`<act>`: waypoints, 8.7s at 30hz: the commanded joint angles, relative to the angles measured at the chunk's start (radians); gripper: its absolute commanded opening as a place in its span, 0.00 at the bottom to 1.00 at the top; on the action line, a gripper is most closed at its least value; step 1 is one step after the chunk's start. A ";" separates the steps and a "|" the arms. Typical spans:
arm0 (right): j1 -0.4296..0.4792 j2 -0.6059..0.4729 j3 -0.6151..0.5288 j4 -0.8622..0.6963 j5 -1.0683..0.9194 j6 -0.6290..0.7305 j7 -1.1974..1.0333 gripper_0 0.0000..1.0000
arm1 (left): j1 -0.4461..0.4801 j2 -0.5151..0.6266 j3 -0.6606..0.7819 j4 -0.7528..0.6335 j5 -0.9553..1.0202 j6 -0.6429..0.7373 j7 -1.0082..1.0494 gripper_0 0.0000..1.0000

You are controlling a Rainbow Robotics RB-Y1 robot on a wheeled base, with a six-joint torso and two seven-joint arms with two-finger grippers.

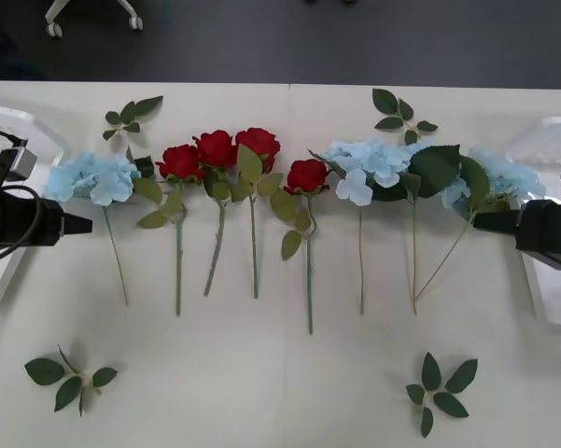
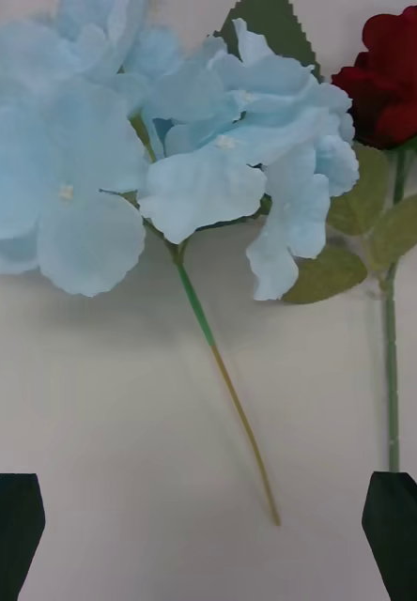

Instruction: Put the red flowers into the right box and the blue flowers into the left box

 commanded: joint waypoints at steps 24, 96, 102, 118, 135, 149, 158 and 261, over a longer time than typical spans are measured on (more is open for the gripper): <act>-0.318 -0.005 0.485 0.166 0.522 -0.062 -0.563 1.00 | -0.129 -0.214 -0.061 0.108 -0.387 -0.157 0.281 1.00; -0.388 -0.011 0.400 0.132 0.335 0.147 -0.517 0.00 | 0.014 -0.134 -0.012 -0.160 -0.224 0.025 0.219 0.00; -0.321 0.003 0.170 0.008 0.206 0.340 -0.428 0.00 | 0.020 -0.022 0.079 -0.279 -0.146 0.139 0.196 0.00; -0.186 0.158 -0.382 -0.095 -0.093 0.723 0.085 0.00 | 0.019 0.284 0.252 0.011 -0.040 -0.108 -0.057 0.00; 0.078 0.195 -0.321 -0.111 -0.263 0.252 1.028 0.00 | 0.006 0.394 0.155 0.347 -0.033 -0.381 -0.127 0.00; 0.103 0.081 -0.014 -0.174 -0.559 -0.143 1.437 0.00 | 0.006 0.392 0.114 0.346 0.082 -0.372 -0.146 1.00; -0.114 -0.025 0.317 -0.236 -0.559 -0.470 1.428 0.00 | 0.008 0.356 0.117 0.209 0.257 -0.237 -0.150 1.00; -0.905 0.468 1.101 0.053 -0.616 -0.901 1.410 0.68 | -0.067 -0.158 0.036 0.183 1.030 0.347 -0.949 0.00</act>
